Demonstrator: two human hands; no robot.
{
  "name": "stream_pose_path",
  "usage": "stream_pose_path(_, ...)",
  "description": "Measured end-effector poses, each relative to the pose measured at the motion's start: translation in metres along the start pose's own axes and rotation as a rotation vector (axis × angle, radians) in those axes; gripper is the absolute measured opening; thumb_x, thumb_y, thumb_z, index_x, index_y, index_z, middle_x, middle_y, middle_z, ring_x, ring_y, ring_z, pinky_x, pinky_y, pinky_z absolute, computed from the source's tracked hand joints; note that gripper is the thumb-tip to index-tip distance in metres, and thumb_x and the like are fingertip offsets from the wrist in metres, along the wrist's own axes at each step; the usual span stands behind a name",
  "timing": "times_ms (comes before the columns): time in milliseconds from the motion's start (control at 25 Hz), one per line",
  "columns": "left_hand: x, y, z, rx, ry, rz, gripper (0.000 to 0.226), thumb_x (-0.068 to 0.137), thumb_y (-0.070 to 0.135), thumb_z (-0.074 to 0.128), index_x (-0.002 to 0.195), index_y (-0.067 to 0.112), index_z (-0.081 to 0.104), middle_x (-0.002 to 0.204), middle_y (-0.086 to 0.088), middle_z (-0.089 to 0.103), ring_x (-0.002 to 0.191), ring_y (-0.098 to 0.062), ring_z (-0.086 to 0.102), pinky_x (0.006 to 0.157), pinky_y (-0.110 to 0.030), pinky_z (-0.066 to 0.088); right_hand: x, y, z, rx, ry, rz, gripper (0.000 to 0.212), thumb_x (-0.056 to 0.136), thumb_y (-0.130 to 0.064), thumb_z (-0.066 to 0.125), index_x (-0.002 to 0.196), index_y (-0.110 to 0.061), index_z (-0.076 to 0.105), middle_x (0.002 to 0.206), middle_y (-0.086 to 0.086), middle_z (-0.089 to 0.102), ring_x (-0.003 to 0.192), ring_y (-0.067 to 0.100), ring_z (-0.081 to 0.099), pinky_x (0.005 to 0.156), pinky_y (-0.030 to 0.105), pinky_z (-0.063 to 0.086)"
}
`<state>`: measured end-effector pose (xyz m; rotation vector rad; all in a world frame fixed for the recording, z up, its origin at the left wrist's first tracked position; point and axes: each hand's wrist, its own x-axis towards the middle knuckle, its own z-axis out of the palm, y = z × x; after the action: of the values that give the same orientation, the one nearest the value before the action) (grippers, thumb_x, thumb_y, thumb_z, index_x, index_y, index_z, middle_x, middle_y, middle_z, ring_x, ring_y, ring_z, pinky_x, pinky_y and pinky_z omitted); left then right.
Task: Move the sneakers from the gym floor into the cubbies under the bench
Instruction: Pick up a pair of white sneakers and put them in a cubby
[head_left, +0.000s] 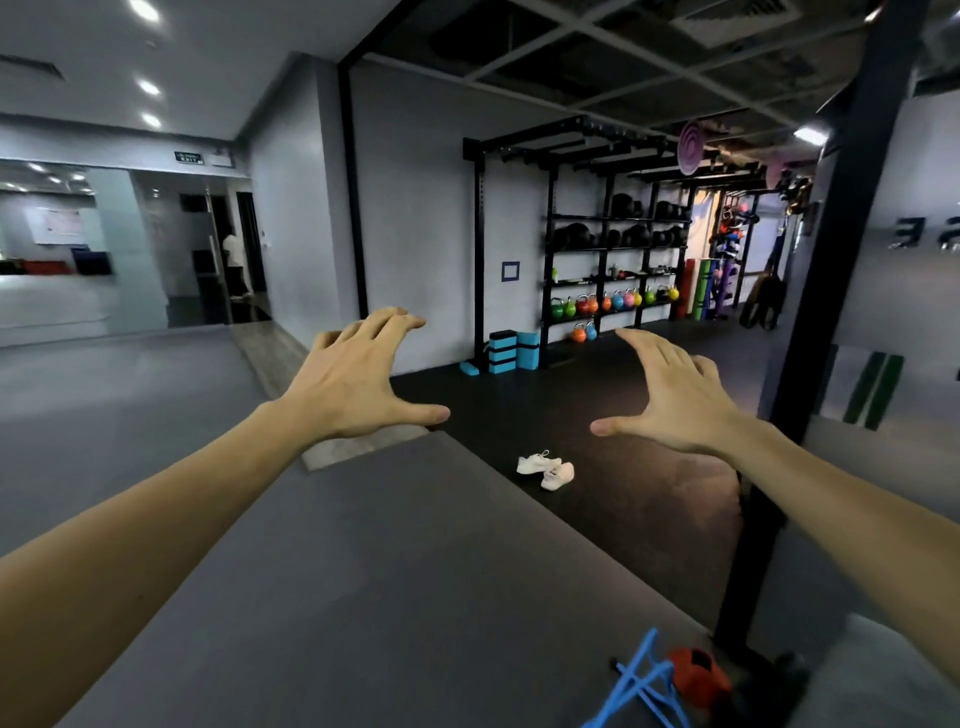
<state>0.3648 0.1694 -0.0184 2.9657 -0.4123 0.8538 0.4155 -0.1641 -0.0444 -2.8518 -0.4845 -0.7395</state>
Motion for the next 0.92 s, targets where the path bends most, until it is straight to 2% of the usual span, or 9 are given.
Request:
stream_pose_path(120,0.076,-0.055,0.046,-0.017,-0.024,0.034,0.104,0.059,0.087,0.048,0.142,0.031,0.020,0.152,0.006,0.022,0.135,-0.020,0.031,0.108,-0.048,0.025,0.078,0.007,0.043,0.010,0.013,0.041,0.115,0.058,-0.075,0.065,0.146,-0.029,0.008,0.154,0.001,0.019,0.138,0.023,0.023,0.109,0.051,0.019)
stream_pose_path(440,0.265,-0.144,0.185,-0.018,-0.029,0.090,0.105,0.060,0.086,0.050,0.143,0.030,0.020,0.153,0.005,0.020,0.134,-0.020,0.031,0.109,-0.048,0.026,0.258,0.058,0.175,-0.029,0.002,0.101,0.116,0.058,-0.076,0.064,0.147,-0.028,0.007,0.155,0.001,0.016,0.139,0.024,0.021,0.110,0.051,0.018)
stream_pose_path(920,0.566,-0.203,0.377,-0.081,-0.041,0.102,0.104,0.060,0.084,0.053,0.143,0.030,0.020,0.152,0.003,0.021,0.133,-0.022,0.032,0.108,-0.048,0.025,0.531,0.197,0.323,-0.008,-0.016,0.149,0.114,0.061,-0.072,0.067,0.148,-0.027,0.008,0.156,0.001,0.015,0.141,0.022,0.017,0.111,0.049,0.015)
